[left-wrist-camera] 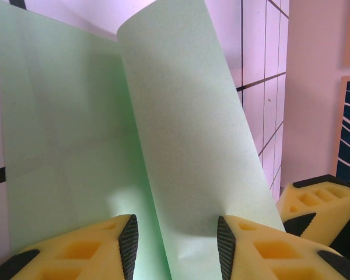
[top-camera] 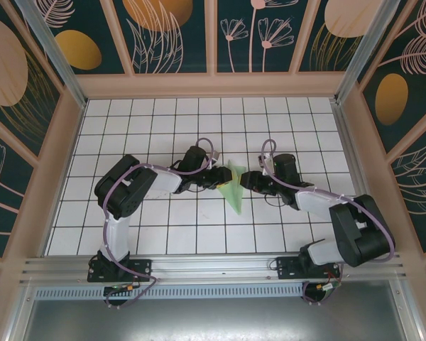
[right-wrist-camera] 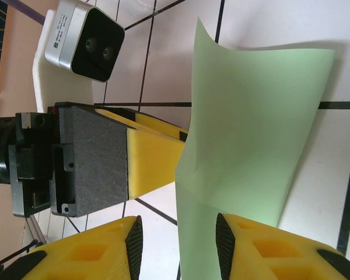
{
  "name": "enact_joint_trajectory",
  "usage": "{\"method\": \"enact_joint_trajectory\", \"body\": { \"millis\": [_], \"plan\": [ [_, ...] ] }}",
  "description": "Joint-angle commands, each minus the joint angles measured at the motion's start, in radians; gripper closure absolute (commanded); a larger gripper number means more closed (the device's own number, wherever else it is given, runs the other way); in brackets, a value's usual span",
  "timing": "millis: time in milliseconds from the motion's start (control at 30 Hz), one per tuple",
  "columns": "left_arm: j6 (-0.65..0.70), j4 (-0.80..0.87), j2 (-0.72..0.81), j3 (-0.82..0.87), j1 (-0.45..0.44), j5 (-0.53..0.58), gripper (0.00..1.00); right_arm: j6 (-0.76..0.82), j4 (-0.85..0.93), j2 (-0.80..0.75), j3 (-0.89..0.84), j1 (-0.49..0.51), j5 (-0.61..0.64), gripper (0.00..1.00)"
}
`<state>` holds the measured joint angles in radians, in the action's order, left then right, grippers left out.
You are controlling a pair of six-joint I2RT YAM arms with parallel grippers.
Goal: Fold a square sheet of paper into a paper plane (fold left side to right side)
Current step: Fourth fold the wing at the center of the table.
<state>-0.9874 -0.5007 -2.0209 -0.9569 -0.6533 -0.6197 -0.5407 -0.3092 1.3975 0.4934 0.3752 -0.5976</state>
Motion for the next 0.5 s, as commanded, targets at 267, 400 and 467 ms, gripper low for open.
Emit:
{"method": "enact_joint_trajectory", "body": {
  "millis": [267, 400, 467],
  "plan": [
    [0.024, 0.046, -0.033, 0.0, 0.0, 0.035, 0.56, -0.001, -0.05, 0.096, 0.071, 0.037, -0.002, 0.65],
    [0.023, 0.047, -0.032, 0.0, -0.001, 0.035, 0.56, 0.01, -0.033, 0.119, 0.083, 0.042, 0.016, 0.72],
    [0.024, 0.047, -0.033, 0.002, -0.002, 0.035, 0.56, 0.017, -0.021, 0.125, 0.088, 0.043, 0.027, 0.78]
  ]
}}
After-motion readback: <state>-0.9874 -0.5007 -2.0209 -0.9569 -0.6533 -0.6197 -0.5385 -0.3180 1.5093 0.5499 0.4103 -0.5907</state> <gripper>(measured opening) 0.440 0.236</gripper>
